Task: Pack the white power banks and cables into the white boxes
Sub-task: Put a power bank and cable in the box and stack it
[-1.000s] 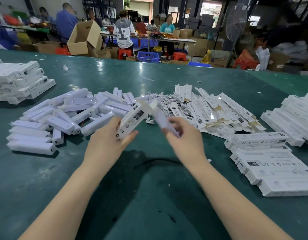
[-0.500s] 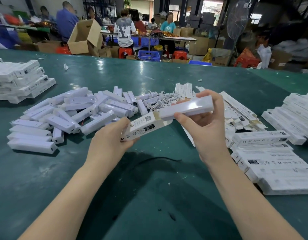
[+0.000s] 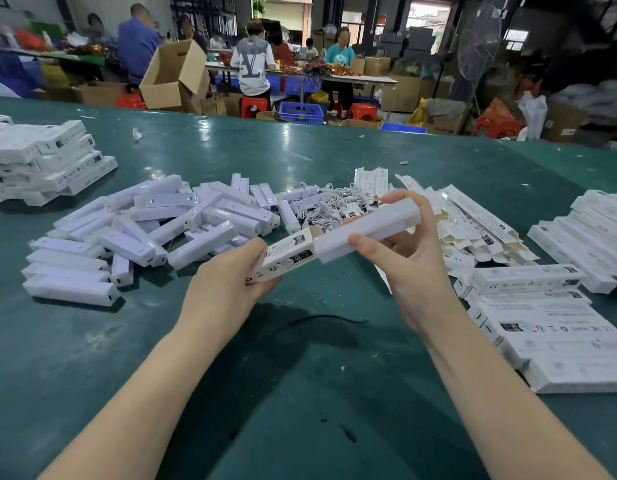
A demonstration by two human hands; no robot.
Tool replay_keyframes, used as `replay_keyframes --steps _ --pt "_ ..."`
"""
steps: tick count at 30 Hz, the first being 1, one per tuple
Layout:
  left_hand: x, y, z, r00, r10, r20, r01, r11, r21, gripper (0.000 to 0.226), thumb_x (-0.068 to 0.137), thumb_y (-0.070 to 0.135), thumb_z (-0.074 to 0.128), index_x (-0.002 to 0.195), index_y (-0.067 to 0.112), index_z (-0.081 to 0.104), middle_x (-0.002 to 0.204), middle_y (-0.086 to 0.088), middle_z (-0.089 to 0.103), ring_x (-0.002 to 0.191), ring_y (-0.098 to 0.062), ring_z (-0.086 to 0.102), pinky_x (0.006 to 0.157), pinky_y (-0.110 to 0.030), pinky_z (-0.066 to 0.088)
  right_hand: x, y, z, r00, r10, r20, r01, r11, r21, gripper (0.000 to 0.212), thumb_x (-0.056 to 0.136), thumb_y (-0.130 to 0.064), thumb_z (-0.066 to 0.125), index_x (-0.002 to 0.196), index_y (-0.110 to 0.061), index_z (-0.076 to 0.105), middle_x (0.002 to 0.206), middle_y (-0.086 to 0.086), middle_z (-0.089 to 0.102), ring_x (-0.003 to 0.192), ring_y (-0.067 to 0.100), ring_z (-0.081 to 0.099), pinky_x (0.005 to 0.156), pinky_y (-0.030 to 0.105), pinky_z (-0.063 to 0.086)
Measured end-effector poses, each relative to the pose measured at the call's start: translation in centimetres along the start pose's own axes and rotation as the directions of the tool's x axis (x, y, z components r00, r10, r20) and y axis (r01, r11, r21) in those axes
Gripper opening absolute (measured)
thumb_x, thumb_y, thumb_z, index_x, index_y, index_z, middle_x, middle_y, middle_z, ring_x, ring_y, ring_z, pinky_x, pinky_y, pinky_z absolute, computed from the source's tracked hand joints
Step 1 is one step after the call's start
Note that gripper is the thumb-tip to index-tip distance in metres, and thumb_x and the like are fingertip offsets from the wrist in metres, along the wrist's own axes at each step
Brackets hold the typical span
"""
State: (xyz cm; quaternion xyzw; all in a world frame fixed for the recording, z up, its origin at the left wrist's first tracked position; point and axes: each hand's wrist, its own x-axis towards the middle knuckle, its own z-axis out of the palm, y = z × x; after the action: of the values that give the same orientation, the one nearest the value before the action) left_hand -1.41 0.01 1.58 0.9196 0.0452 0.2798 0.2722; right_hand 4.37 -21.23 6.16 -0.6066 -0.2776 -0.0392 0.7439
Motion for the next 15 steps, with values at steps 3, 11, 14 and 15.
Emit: replay_keyframes --steps 3,11,14,15 --pt "0.1 -0.1 0.3 0.999 0.035 0.030 -0.035 0.999 -0.011 0.028 0.079 0.036 0.075 0.084 0.024 0.049 0.070 0.018 0.052 0.066 -0.008 0.049 0.059 -0.022 0.043 0.4 0.4 -0.3 0.997 0.063 -0.047 -0.058 0.993 0.099 0.047 0.070 -0.008 0.076 0.102 -0.033 0.054 0.094 -0.001 0.059 0.087 0.012 0.065 0.081 0.021 0.050" --pt "-0.1 0.4 0.7 0.996 0.028 0.085 -0.023 0.998 -0.060 0.026 0.078 0.039 0.073 0.091 0.028 0.054 0.079 0.017 0.063 0.074 -0.007 0.055 0.064 -0.023 0.047 -0.4 0.3 -0.2 0.997 -0.008 0.071 0.020 0.986 -0.168 0.063 0.081 -0.013 0.078 0.126 -0.046 0.050 0.107 -0.004 0.069 0.100 0.010 0.067 0.090 0.026 0.052" --pt "-0.1 0.6 0.6 0.996 0.022 0.089 -0.015 0.997 -0.077 0.024 0.079 0.037 0.073 0.091 0.025 0.055 0.082 0.015 0.064 0.076 -0.014 0.056 0.068 -0.035 0.050 -0.9 0.6 0.5 0.994 -0.030 0.101 0.058 0.956 -0.288 0.064 0.088 -0.036 0.067 0.140 -0.054 0.036 0.127 -0.015 0.061 0.125 0.007 0.053 0.110 0.033 0.037" --pt "-0.1 0.7 0.5 0.996 0.021 0.089 -0.014 0.997 -0.081 0.024 0.080 0.036 0.073 0.092 0.025 0.055 0.084 0.014 0.065 0.077 -0.016 0.057 0.069 -0.038 0.051 -0.9 0.6 0.7 0.995 -0.049 0.087 0.073 0.951 -0.301 0.061 0.088 -0.036 0.065 0.141 -0.050 0.036 0.130 -0.014 0.058 0.129 0.005 0.049 0.112 0.033 0.034"
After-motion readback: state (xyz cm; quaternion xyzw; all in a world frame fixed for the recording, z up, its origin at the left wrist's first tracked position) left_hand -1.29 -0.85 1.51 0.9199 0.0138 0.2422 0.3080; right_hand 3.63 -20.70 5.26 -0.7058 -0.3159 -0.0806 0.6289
